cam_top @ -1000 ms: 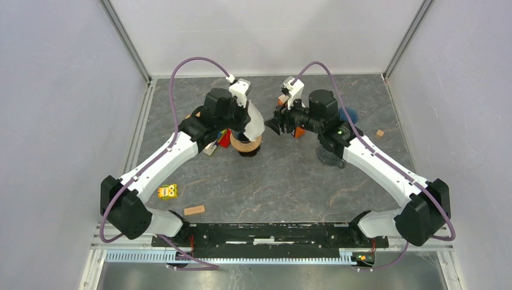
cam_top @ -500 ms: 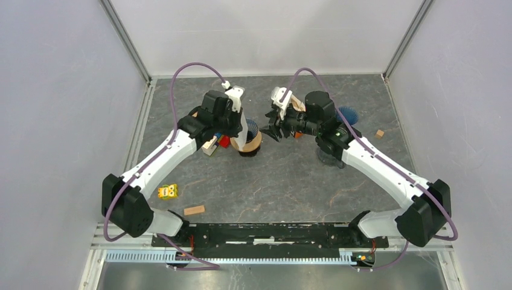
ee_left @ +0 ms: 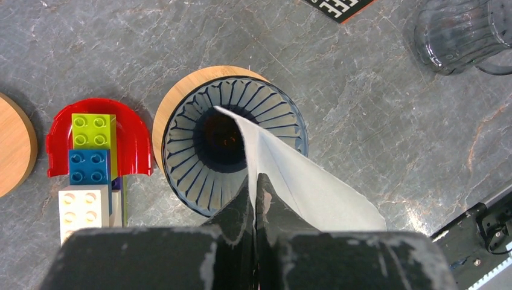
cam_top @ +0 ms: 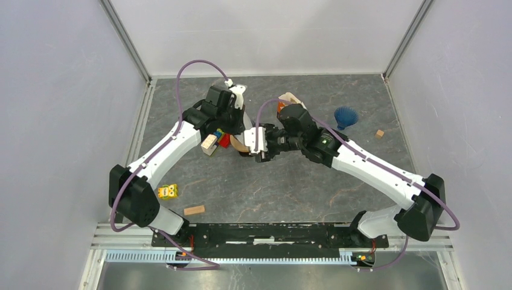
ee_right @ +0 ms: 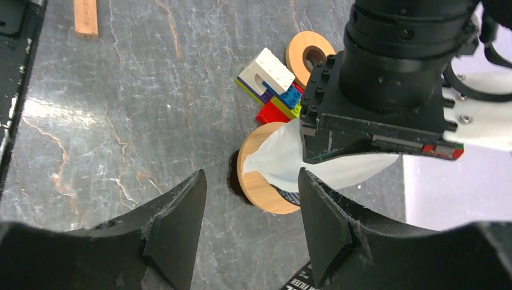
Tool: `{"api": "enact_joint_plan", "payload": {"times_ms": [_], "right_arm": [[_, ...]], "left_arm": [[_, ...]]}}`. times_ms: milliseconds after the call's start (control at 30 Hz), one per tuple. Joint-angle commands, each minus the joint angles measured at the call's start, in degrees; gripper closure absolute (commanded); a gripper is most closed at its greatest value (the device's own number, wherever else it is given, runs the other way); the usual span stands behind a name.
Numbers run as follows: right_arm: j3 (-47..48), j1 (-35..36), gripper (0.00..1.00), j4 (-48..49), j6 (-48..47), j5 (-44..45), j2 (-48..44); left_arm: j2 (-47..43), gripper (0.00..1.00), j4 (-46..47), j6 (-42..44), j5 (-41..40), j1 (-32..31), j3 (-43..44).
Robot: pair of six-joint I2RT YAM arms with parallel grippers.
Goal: Place the coffee filter in the dripper
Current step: Place the coffee filter in the coffee dripper.
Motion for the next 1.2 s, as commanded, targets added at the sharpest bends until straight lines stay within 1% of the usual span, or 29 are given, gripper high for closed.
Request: {"api": "enact_joint_plan", "payload": {"times_ms": [0,233,500,767,1167], "right_arm": [[4.7,3.3,0.36,-3.9,-7.5,6.6,2.4],[6.1,6.0,0.34,-5.8,-10.2,11.3,5.9],[7.1,6.4,0.34,-5.4,-10.8,15.2,8.9],[8.5,6.4,0.34,-6.0,-12.1,18.1,11.9],[8.6,6.4,0.35,-4.8,-13.7,19.7,16.2]], "left_arm": [[0.7,0.98,-1.1,-2.0,1.6,0.5,2.6],[0.8,0.98,-1.7,-1.7,1.9,0.8,2.7],[1.3,0.98,-1.7,-2.0,2.7,1.0,2.8],[1.8,0.98,-2.2,-2.1,3.5,1.7,3.5],[2.1,0.98,-3.4,-1.8,3.9,2.7,3.7]]}}
